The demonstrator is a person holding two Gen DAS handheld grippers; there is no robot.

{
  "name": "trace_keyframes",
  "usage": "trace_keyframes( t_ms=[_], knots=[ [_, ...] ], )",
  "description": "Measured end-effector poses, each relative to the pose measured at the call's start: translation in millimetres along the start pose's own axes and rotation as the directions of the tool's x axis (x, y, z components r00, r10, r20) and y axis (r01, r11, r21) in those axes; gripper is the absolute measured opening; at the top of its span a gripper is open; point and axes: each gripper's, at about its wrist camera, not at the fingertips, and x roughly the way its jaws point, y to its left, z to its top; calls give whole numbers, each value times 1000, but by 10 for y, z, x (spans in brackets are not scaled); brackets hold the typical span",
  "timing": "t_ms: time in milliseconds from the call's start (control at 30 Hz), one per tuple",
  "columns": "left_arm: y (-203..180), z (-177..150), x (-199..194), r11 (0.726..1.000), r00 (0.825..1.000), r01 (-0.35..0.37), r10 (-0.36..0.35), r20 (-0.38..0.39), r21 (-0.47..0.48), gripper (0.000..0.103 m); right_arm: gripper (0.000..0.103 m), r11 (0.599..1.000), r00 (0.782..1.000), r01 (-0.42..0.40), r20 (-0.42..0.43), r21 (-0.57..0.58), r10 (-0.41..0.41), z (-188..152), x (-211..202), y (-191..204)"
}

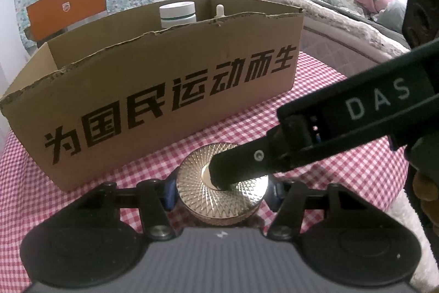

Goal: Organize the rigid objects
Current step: 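Close the right gripper on the gold round tin's rim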

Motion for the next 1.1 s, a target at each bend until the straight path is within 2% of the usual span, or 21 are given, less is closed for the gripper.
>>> trace_keyframes(
  t_ms=[333,767,900,1100],
  knots=[
    [22,-37,-140,1000,1000,-1,1,-17,7,60,54,1000,1000,14,-6,-28,-14,13,27,113],
    [60,-36,-144,999,999,2,-4,-51,-36,57,55,998,999,21,-25,-66,-23,16,159,209],
    [52,-18,-142,999,998,-5,2,-57,-47,57,52,998,999,-1,-38,-62,-2,19,189,208],
    [38,35,-103,997,998,12,-16,-62,-71,57,50,997,999,25,-24,-79,-27,31,152,227]
  ],
)
